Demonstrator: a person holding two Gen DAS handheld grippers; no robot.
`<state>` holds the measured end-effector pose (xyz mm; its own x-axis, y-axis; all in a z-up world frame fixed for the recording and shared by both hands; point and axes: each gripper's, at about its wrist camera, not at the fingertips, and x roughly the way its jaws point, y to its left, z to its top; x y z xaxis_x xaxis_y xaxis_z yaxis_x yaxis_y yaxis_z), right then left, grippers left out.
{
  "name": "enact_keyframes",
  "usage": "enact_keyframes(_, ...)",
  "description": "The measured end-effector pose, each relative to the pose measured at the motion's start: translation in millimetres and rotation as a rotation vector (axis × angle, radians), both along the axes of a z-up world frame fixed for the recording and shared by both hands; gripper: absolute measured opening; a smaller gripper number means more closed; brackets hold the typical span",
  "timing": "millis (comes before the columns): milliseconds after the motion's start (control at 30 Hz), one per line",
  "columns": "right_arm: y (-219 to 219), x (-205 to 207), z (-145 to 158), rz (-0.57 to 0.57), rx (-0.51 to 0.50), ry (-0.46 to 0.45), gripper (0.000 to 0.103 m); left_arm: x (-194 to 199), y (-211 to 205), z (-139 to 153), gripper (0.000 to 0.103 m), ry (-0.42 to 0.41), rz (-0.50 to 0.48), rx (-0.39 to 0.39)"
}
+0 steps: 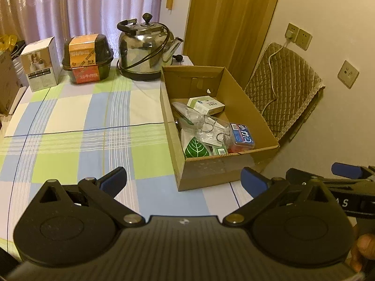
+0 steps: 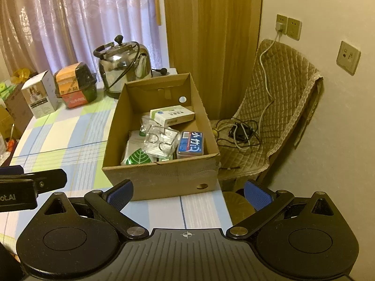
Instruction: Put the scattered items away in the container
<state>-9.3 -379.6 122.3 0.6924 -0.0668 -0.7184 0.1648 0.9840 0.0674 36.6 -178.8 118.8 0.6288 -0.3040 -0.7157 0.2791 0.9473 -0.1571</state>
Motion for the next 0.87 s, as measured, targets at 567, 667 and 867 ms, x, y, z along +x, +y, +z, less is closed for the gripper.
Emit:
enact_keyframes(567,4.6,-0.7,0.5,0.01,0.012,0.01,0.103,-1.6,-3.2,-12.0,0.102,-0.001,0.008,0.041)
enact_keyframes(667,5.5,0.1,-0.6,0.013,0.008,0.013,0.103,-1.3,-2.8,-12.8,0.102,0.0,0.01,0.046)
enact_keyframes(867,6.6,0.2,-5.3,0.013,0.01,0.023,0.103,-2.1,-2.4,-14.1,0.102,-0.015,0.007,0.052)
